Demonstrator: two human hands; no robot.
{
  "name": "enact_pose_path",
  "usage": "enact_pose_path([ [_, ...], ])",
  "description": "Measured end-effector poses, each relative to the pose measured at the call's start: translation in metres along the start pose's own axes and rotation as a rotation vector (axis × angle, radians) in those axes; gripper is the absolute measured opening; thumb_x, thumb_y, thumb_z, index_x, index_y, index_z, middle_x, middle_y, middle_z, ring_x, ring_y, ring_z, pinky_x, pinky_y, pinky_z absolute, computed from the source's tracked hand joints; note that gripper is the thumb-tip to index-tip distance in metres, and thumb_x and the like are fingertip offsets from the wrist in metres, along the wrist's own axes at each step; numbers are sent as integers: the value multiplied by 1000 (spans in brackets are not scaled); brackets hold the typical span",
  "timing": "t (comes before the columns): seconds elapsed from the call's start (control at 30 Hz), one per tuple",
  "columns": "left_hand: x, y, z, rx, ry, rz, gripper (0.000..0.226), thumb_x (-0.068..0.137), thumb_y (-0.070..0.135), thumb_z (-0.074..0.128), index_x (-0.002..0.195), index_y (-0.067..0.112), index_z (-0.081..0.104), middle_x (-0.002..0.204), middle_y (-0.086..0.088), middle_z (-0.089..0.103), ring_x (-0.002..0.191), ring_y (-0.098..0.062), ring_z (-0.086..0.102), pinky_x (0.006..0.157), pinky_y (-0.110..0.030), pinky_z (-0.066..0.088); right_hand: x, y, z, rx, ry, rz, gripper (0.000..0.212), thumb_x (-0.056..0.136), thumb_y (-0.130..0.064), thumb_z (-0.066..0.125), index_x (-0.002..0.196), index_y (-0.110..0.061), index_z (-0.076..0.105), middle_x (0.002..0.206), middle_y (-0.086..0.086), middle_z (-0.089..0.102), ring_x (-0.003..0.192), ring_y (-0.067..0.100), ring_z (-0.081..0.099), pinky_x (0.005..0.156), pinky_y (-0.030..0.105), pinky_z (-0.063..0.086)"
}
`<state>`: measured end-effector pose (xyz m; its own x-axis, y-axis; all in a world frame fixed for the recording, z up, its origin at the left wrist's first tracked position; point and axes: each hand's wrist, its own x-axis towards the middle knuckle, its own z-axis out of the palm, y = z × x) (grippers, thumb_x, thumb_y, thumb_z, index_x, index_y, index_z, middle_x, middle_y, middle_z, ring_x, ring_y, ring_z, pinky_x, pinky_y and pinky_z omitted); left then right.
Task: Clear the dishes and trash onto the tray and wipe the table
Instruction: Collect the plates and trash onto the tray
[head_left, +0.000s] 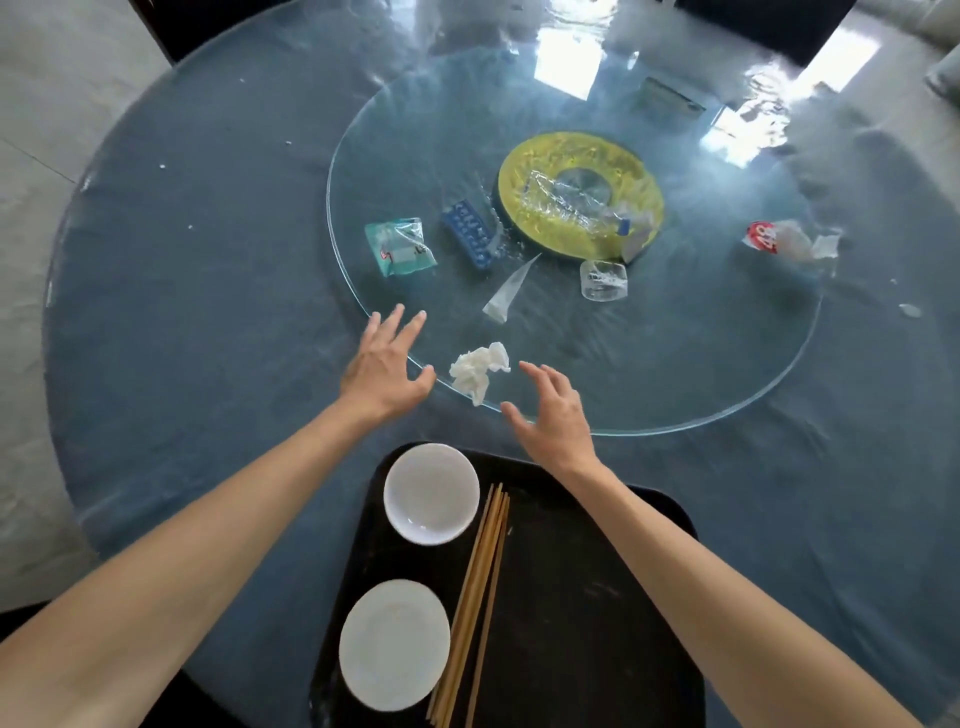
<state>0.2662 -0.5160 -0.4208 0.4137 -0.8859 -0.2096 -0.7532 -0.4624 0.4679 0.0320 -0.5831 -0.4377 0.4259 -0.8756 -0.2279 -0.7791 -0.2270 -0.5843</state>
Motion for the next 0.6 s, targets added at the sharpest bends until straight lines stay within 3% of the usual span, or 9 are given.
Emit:
enact_pose_path([
  [0.17,54,-13,13,95,12,-3,81,90,40,57,159,38,14,169,4,0,155,-24,-3,121,-44,24,46,-19,36,-154,-75,-212,66,92,-50,69,153,-42,43,168,2,27,149,30,27,110,46,41],
  [0.33,118,-30,16,168,89,13,84,90,41,58,160,32,13,169,-1,-4,155,-31,-4,124,-47,16,74,-11,60,-224,-100,-400,51,88,-40,75,138,-37,63,159,6,43,147,34,34,107,49,42],
  [0.47,162,-37,22,186,145,56,84,90,43,60,160,31,15,169,-3,0,155,-32,-2,123,-49,18,92,7,69,-138,50,-482,22,87,-15,75,108,-20,73,120,8,61,118,34,51,92,46,50],
  [0.53,178,-41,28,183,132,65,82,91,44,59,160,31,15,169,-3,1,155,-32,-3,123,-50,17,105,11,67,-51,150,-421,7,92,-12,71,98,-10,71,101,10,59,98,32,53,82,39,50],
  [0.6,187,-43,35,169,125,82,79,94,43,57,160,30,16,169,-4,2,155,-31,-3,124,-47,15,120,9,58,32,248,-275,11,96,-15,69,97,-4,66,95,11,56,82,29,56,69,33,46],
])
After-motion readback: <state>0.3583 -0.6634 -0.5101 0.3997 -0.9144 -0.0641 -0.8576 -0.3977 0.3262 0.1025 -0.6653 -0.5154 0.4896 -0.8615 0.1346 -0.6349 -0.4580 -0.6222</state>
